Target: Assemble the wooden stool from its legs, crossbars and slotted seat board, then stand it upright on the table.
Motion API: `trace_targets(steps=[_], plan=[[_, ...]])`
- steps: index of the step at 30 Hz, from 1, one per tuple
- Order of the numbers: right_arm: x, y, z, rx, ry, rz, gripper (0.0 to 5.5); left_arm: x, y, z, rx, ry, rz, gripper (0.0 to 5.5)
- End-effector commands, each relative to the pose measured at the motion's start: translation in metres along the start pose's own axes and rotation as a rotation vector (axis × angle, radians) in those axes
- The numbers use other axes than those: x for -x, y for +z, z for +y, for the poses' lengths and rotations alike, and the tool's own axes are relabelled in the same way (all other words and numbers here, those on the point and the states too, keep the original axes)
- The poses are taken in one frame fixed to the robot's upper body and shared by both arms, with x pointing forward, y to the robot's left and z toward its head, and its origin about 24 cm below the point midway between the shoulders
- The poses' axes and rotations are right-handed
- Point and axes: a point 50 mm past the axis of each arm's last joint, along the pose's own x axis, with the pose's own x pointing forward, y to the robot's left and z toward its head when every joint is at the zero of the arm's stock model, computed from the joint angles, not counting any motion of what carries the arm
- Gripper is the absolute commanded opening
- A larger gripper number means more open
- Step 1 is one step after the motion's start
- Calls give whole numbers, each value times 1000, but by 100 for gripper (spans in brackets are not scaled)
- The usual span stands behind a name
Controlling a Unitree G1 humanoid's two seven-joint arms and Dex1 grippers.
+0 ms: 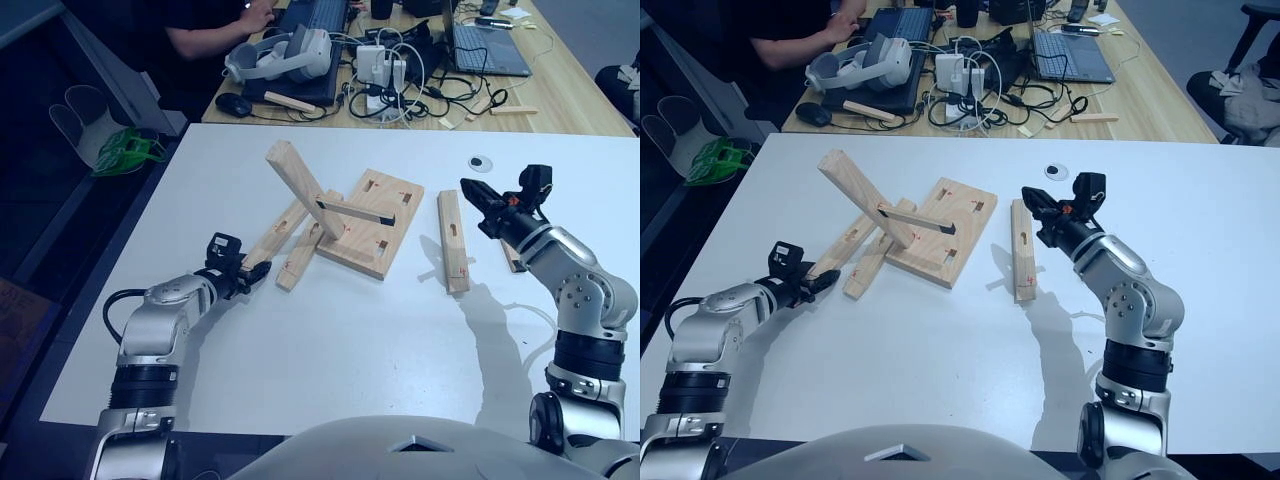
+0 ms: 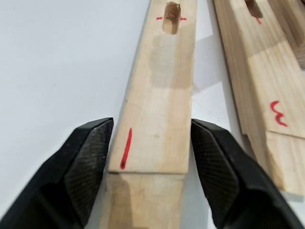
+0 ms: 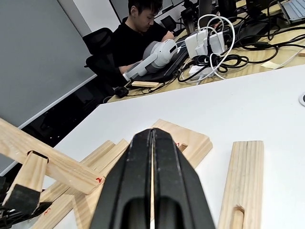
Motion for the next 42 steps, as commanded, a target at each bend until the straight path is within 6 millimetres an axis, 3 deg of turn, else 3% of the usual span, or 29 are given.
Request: trace_targets(steps=[1, 7, 11, 14, 18, 20, 23, 27, 29, 37, 42], plan=[[-8, 23, -6, -12, -60, -105, 0, -8, -14, -5, 47, -11, 42, 224], [-11, 55, -16, -32, -149, -251, 0, -10, 12, 5, 77, 93, -120, 205], [-15, 69, -10, -43, -122, -288, 0, -4, 40, 25, 124, 271, -285, 205], [-19, 86, 7, -26, -42, -313, 0, 17, 96, 45, 83, 408, -562, 205], [-23, 112, 44, 128, 103, -368, 20, 77, 184, 69, -86, 563, -952, 205], [-26, 119, 68, 179, 218, -373, 54, 97, 222, 59, -232, 539, -1093, 205], [-33, 129, 114, 231, 454, -370, 100, 101, 260, 15, -580, 366, -1209, 205], [-32, 141, 149, 232, 670, -383, 166, 85, 259, -31, -886, 180, -1233, 205], [-31, 146, 156, 197, 735, -401, 191, 80, 254, -43, -933, 130, -1246, 205], [-27, 151, 147, -13, 795, -438, 336, 72, 237, -69, -979, -13, -1251, 205], [-21, 154, 144, -51, 806, -437, 339, 72, 232, -75, -976, -30, -1256, 205]])
